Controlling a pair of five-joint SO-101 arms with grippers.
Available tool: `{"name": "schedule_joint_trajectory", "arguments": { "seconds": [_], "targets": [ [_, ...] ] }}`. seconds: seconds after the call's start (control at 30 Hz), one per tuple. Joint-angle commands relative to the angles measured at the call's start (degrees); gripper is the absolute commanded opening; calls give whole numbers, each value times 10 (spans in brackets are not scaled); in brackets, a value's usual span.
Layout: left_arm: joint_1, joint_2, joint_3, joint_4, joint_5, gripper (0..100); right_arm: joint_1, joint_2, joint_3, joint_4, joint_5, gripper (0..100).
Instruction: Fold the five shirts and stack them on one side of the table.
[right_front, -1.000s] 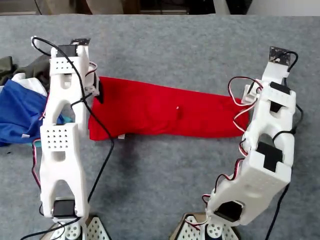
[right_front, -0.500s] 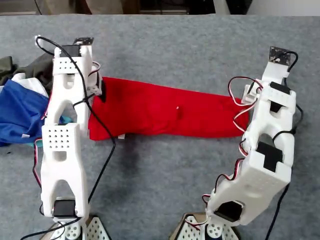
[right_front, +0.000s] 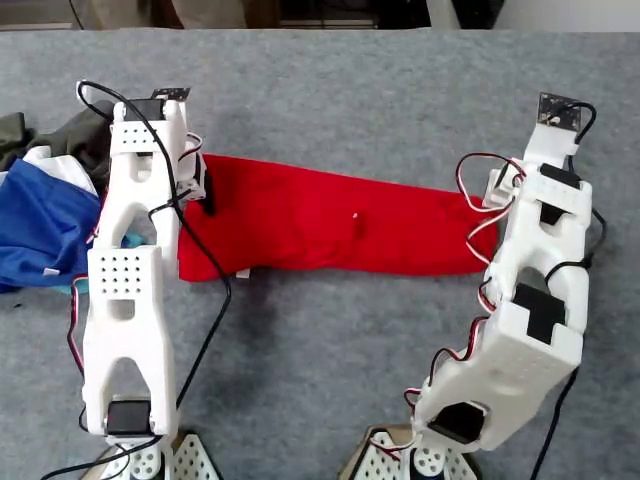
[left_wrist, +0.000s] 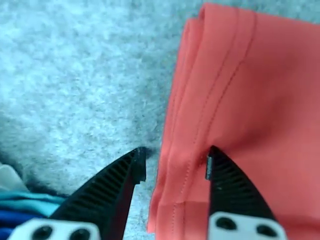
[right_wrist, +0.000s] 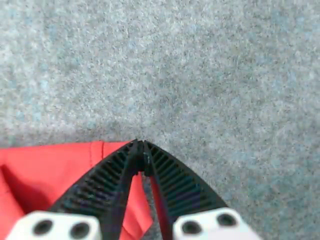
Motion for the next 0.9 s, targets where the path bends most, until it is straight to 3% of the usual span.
{"name": "schedule_joint_trajectory", "arguments": {
  "seconds": [0.0, 0.13, 0.4, 0.6, 0.87],
  "targets": [
    [3, 5, 0, -4, 6, 126, 10, -22, -2, -11, -5, 5],
    [7, 7, 0, -4, 6, 13, 29, -22, -4, -11, -5, 5],
    [-18, 2, -8, -3, 51, 18, 149, -19, -22, -46, -90, 9],
    [-34, 0, -93, 24, 55, 18, 168, -16, -25, -56, -111, 9],
    [98, -54, -113, 24, 55, 18, 196, -16, -24, -89, -111, 9]
  ]
}}
